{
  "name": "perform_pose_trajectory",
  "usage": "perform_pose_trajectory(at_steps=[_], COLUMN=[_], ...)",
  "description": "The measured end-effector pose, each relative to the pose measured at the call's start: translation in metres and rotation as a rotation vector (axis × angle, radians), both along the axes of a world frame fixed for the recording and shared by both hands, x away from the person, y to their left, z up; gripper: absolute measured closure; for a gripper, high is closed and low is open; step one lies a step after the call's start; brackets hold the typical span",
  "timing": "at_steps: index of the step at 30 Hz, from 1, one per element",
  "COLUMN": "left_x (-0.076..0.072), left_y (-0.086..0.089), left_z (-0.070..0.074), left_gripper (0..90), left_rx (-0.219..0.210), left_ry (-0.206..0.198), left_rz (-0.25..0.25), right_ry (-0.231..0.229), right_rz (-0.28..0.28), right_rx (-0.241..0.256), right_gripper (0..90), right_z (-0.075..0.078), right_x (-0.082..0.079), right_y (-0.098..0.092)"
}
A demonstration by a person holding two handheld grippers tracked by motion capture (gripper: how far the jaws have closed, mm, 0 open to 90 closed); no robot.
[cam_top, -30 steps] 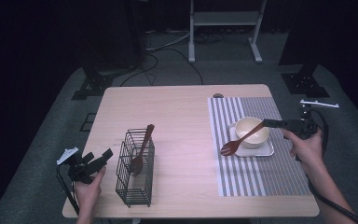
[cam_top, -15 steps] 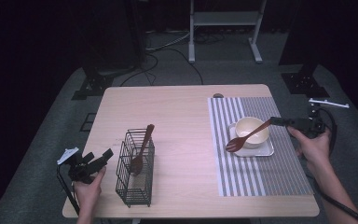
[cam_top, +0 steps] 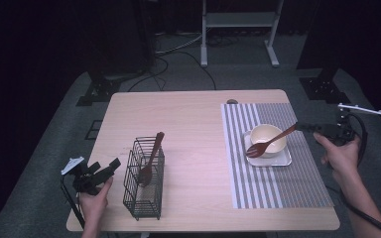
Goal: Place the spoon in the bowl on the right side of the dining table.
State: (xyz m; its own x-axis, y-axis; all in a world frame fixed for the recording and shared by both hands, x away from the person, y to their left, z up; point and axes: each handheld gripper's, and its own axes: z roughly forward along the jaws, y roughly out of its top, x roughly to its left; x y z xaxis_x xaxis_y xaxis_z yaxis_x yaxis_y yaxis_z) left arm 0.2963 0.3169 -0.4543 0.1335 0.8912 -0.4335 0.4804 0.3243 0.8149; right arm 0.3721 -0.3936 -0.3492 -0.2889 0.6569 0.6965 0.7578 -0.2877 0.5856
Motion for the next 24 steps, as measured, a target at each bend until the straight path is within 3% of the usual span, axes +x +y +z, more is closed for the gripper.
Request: perform_pose_trajectory(at_steps=[24], left_x=[0.0], left_y=[0.0], left_z=[0.0], left_gripper=[1.6], left_rx=[0.002], left_ry=[-0.003], left_rz=[0.0], right_ry=[-0.007], right_rz=[-0.107], right_rx=[-0.005], right_gripper=[83.6], right_z=[0.003], right_x=[-0.004], right_y=[-0.022])
